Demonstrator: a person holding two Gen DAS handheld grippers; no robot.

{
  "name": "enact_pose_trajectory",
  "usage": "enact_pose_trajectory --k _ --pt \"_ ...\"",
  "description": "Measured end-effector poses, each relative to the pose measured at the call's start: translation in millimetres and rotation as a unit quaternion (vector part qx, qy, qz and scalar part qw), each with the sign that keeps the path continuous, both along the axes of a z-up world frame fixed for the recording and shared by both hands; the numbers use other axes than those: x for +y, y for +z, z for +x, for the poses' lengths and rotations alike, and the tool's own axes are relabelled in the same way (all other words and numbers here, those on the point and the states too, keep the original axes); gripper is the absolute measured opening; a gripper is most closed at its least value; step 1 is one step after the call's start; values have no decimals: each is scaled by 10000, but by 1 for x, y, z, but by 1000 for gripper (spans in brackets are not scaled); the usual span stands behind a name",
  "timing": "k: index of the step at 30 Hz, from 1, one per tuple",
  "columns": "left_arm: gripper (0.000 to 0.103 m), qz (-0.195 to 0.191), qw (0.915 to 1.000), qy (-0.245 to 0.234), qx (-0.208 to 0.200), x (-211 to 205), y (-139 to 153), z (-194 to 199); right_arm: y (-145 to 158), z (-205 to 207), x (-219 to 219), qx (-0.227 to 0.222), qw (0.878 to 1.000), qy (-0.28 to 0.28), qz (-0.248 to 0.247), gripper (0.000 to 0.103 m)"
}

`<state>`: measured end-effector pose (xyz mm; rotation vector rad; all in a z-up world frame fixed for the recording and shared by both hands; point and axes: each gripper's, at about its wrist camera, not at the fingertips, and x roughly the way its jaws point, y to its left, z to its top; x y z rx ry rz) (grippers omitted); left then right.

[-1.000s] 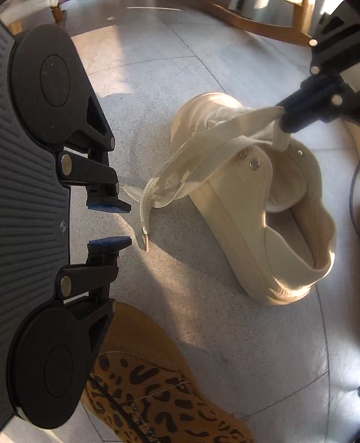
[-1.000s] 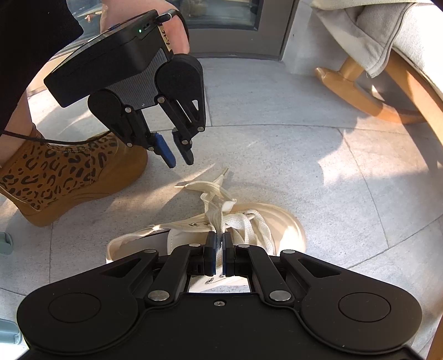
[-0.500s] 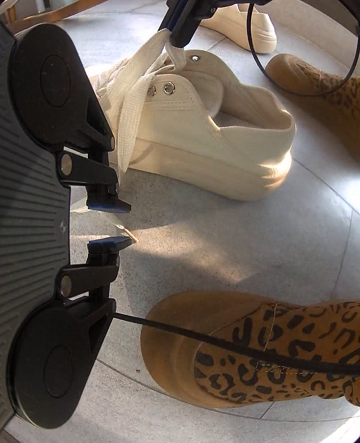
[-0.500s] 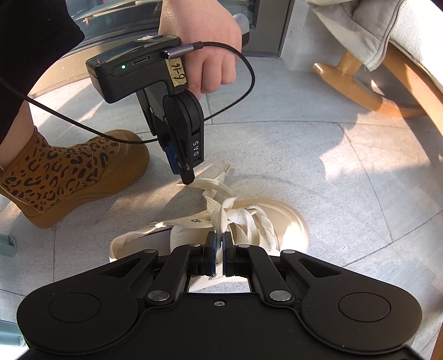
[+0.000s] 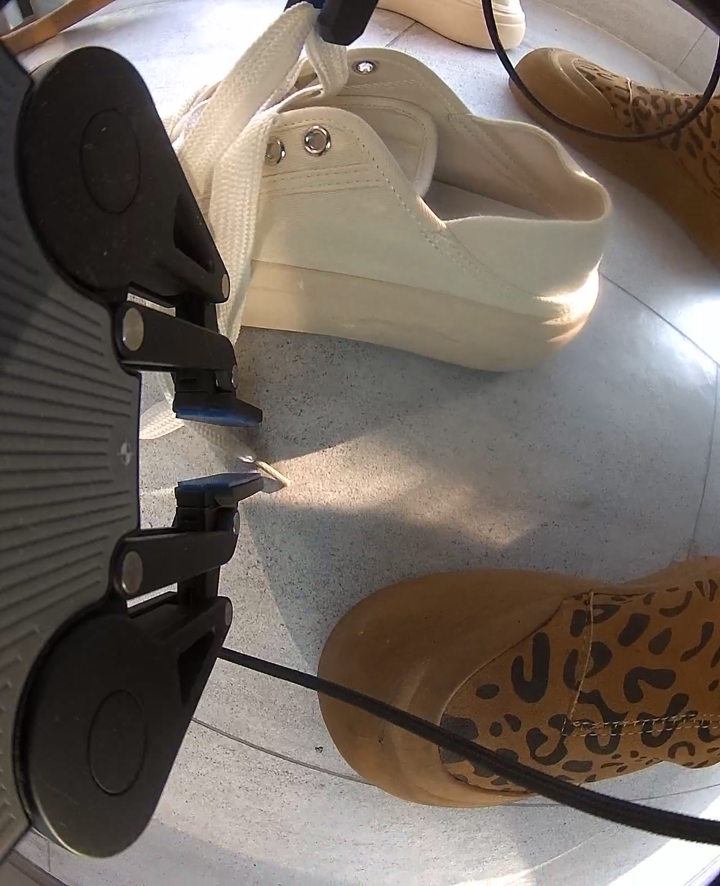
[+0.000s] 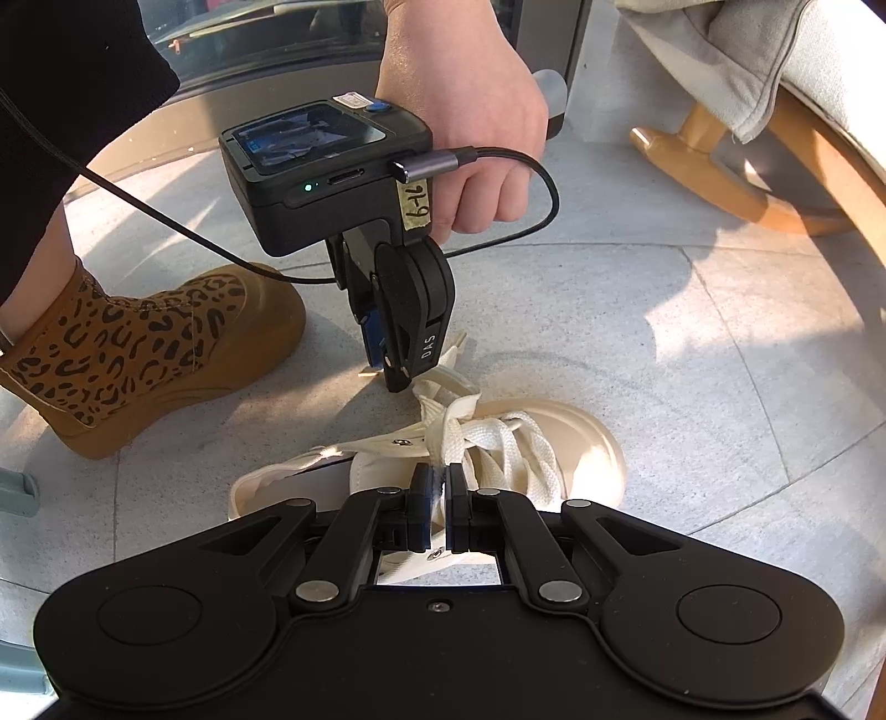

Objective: Lace up shoes with both hands
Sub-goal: 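Pull the lace end with the left gripper while the right gripper holds the lace near the eyelets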

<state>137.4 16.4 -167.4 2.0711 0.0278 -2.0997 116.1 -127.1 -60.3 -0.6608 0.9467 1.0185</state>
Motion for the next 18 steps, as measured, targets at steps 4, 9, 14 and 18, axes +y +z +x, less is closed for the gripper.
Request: enact_pose_trajectory --k 4,9,14,18 --pt "3 90 9995 296 -18 -5 0 4 0 1 0 10 10000 -7 6 3" --pt "2 27 9955 951 -8 -11 2 8 -1 0 0 40 10000 3 -10 3" --pt "1 -198 9809 1937 46 -20 15 17 0 0 -3 -1 10000 -33 43 3" --pt "1 -563 9547 2914 226 -25 43 26 1 5 -7 -59 9997 -217 63 3"
